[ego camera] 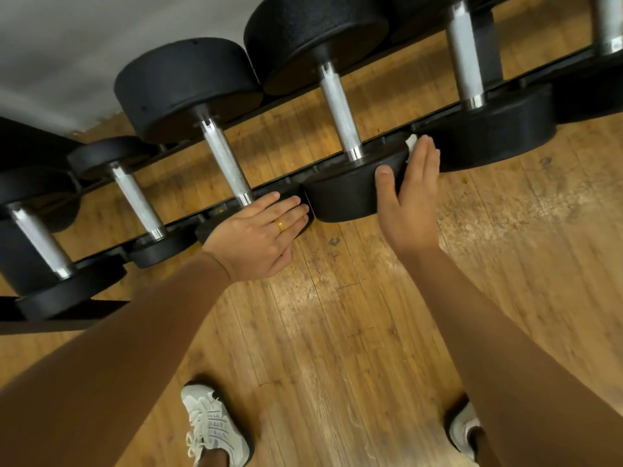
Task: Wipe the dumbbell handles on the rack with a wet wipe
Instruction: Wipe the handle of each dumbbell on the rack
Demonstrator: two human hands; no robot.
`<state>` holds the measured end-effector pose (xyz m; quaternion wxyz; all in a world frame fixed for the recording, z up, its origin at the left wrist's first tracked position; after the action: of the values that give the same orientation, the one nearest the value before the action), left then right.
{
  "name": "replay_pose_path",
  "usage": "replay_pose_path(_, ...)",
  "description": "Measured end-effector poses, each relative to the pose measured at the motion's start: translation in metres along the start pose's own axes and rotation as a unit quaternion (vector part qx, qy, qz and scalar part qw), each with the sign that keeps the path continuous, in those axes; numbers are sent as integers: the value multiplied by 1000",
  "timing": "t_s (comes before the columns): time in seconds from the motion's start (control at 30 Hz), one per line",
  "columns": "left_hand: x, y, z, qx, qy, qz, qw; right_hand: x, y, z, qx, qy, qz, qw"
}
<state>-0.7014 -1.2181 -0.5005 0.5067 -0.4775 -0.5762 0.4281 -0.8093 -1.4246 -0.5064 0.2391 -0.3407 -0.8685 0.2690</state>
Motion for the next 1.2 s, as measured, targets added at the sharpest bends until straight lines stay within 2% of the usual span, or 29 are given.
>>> replay_pose_path(0.1,2,1,0,3,-1,-11,1000,14,9,-14,-13,24,40,999)
replay_pose_path(0.27,2,-1,-1,7,-1,-8,1000,33,17,-15,46,-22,49,997)
replay_pose_path(0.43,3,-1,0,10,-1,0,1000,31,24,-25,47,8,78,996)
replay_pose_path(0.6,2,-2,-1,15,-3,-3,1000,47,32,-20,143,-96,86,981)
replay_pose_path(0.77,3,0,-1,18,2,-14,1000,40,30,-19,222,-155,78,959)
replay_pose_path(0.93,-1,-6,-2,22,-12,-11,1000,49,18,-2,334,-329,-13,883)
replay_pose_path(1.03,10,-4,-4,23,-14,15,1000,39,2,11,406,-420,-63,809)
replay_pose_path(1.1,21,0,-4,9,-19,25,999,33,-2,12,452,-462,-83,758)
replay_pose_path(1.2,23,2,-3,9,-37,66,997,31,7,-7,495,-495,-81,710)
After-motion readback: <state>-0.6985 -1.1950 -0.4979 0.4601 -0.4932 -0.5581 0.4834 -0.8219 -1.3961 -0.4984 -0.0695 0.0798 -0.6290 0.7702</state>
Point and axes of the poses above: each hand's wrist, its own x-axis away from the middle knuckle, its own y-axis out of the palm, z = x × y, the point moved 5 cm from there along -x, towards the middle knuckle, and after that the axes turned 8 degrees about x, right-handed, at the moved point
